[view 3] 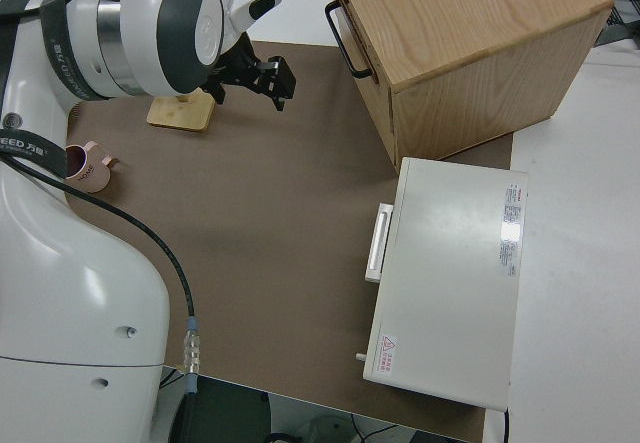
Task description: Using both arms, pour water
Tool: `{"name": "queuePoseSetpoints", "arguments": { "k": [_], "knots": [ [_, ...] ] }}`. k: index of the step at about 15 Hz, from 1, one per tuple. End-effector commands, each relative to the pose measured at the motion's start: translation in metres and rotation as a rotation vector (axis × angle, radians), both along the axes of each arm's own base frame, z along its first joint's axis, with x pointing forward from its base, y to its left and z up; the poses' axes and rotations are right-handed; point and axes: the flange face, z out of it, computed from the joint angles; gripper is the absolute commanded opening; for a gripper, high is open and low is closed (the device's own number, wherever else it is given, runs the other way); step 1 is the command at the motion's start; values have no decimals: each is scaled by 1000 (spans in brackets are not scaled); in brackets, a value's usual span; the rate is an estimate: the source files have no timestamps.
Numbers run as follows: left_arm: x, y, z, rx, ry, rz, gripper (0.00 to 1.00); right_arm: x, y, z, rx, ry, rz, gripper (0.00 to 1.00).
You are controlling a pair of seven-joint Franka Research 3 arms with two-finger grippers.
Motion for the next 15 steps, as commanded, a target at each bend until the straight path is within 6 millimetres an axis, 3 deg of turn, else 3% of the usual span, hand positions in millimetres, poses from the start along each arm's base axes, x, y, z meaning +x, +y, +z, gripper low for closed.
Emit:
{"name": "queuePoseSetpoints", "arguments": {
  "k": [1,5,10,15],
  "knots": [
    [10,52,1,-13,-47,-64,0,-1,-4,1,11,7,17,990],
    [7,87,-20,-31,-56,-115,0,-1,-4,1,11,7,17,992],
    [-10,147,-45,-14,-119,-183,0,-1,-4,1,11,7,17,990],
    [-18,169,-53,-9,-174,-201,0,-1,-4,1,11,7,17,992]
  ]
}}
